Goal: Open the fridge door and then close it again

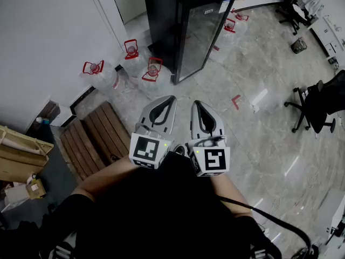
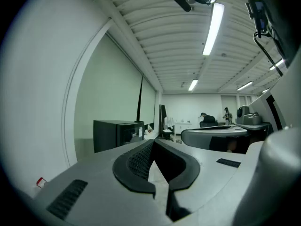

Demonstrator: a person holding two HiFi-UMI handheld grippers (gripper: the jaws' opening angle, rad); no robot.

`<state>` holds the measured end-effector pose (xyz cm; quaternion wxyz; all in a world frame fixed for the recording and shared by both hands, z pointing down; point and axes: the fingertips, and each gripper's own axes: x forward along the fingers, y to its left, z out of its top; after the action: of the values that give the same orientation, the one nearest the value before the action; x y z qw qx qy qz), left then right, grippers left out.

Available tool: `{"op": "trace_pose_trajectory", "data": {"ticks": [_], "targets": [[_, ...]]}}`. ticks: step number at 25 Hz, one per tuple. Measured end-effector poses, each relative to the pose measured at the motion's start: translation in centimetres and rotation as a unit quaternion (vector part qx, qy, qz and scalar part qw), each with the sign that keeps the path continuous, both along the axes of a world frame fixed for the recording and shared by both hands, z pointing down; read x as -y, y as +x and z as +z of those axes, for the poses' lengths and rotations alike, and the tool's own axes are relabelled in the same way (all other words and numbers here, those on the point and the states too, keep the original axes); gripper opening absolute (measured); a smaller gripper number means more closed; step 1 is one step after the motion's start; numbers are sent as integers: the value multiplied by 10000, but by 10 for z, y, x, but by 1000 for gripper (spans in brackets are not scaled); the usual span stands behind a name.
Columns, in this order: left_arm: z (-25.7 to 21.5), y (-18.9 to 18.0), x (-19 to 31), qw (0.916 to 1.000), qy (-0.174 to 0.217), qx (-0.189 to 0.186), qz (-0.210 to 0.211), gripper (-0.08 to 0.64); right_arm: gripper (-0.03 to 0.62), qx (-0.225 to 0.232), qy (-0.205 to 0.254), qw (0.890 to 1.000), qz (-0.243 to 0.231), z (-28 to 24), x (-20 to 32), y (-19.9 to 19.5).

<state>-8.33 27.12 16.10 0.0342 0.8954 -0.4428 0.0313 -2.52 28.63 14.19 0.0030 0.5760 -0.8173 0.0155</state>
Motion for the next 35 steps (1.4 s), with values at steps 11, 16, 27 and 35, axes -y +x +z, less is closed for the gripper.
{"op": "trace_pose_trajectory", "data": {"ticks": [11, 16, 27, 35], "targets": [[-2, 23, -1, 10000, 56, 39, -34, 8, 15, -165, -5, 9999, -21, 3, -3, 26], [1, 32, 5, 9994, 283, 173, -82, 8, 15, -13, -6, 10000, -23, 4, 6, 46], [31, 33, 106, 9990, 248, 259, -248, 8, 15, 98, -342, 9990, 252, 36, 104, 64], [70, 23, 230, 9999, -157, 9, -22, 8, 15, 78, -518, 9966, 631, 66, 224, 58]]}}
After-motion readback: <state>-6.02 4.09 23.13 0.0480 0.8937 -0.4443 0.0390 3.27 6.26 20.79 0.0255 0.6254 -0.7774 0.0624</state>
